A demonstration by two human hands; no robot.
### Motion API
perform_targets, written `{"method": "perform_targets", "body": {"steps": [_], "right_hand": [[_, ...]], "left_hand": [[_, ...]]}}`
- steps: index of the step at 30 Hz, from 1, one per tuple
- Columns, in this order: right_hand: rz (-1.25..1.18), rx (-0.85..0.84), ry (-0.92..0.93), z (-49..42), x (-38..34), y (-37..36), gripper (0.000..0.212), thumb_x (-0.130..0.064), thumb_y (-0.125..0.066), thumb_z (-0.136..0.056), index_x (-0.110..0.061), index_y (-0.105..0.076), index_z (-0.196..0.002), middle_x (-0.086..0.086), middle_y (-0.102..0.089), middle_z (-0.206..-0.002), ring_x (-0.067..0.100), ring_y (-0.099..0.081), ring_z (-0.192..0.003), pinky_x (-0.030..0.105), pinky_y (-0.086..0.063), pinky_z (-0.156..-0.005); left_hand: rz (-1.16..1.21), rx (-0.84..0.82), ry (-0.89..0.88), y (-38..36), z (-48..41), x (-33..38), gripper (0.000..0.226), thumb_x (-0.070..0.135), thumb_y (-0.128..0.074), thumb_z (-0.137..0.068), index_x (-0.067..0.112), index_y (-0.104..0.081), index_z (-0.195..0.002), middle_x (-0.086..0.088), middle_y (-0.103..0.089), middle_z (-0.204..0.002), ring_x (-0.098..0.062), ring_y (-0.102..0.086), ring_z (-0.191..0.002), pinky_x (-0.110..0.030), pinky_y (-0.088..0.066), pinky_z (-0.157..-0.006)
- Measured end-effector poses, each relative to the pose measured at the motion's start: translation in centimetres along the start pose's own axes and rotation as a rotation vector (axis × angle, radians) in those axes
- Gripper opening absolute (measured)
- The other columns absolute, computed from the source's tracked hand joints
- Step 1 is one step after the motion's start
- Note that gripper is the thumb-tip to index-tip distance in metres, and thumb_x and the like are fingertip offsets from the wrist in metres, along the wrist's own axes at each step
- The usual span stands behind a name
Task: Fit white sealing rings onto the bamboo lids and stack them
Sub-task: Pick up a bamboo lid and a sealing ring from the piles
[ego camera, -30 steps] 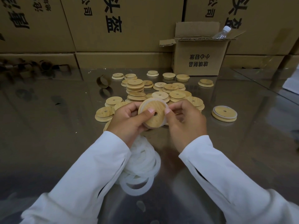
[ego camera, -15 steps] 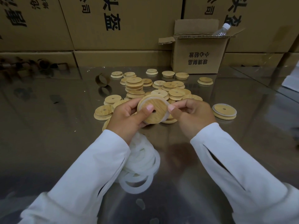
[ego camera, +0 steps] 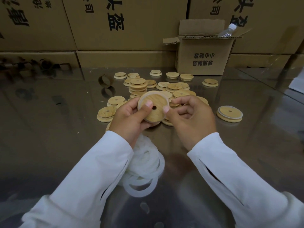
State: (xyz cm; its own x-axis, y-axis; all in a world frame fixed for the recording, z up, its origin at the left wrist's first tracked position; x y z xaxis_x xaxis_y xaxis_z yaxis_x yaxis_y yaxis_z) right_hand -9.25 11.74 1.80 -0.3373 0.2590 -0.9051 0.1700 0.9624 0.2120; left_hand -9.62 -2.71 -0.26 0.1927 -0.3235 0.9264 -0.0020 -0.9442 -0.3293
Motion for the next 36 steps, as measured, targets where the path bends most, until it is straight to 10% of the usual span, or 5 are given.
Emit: {"method": "perform_targets", "body": {"steps": [5,13,36], "right_hand": [[0.003,0.025,-0.026,0.03,0.13,0.11,0.01,-0.023,-0.071,-0.077,-0.025,-0.063,-0.071,-0.002,-0.068,-0.069,0.017,-0.066,-0.069,0.033,-0.055,-0.071],[-0.123,-0.034,-0.184,-0.2,0.7,0.41,0.012,-0.019,-0.068,-0.082,-0.017,-0.066,-0.07,-0.006,-0.066,-0.059,-0.001,-0.059,-0.047,0.004,-0.039,-0.045],[-0.145,-0.081,-0.103,-0.2,-0.05,0.2,0.012,-0.016,-0.068,-0.08,-0.02,-0.065,-0.07,-0.013,-0.063,-0.049,-0.001,-0.057,-0.044,0.006,-0.041,-0.047]], "left_hand": [[-0.009,0.009,0.0,0.05,-0.04,-0.06,0.016,0.012,-0.052,-0.088,0.009,-0.062,-0.1,-0.008,-0.07,-0.092,-0.019,-0.069,-0.084,-0.026,-0.056,-0.065],[-0.003,-0.007,-0.012,-0.13,0.01,0.24,0.016,0.012,-0.051,-0.088,0.008,-0.062,-0.099,-0.008,-0.069,-0.092,-0.02,-0.068,-0.086,-0.028,-0.057,-0.068],[0.165,-0.033,0.133,-0.25,-0.08,-0.51,0.031,0.017,-0.056,-0.078,0.004,-0.061,-0.106,-0.01,-0.071,-0.095,-0.021,-0.069,-0.088,-0.028,-0.058,-0.067]]}}
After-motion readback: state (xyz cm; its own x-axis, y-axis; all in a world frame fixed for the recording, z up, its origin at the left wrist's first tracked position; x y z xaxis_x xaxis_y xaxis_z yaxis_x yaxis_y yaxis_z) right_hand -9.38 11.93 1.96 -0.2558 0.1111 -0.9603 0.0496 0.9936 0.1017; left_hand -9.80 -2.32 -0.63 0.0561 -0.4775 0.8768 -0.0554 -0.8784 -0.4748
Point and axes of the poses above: each hand's wrist, its own z-axis away from the middle knuckle, its own y-axis out of the back of the hand, x = y × z, the point moved 7 cm from there along -z, towards the middle knuckle
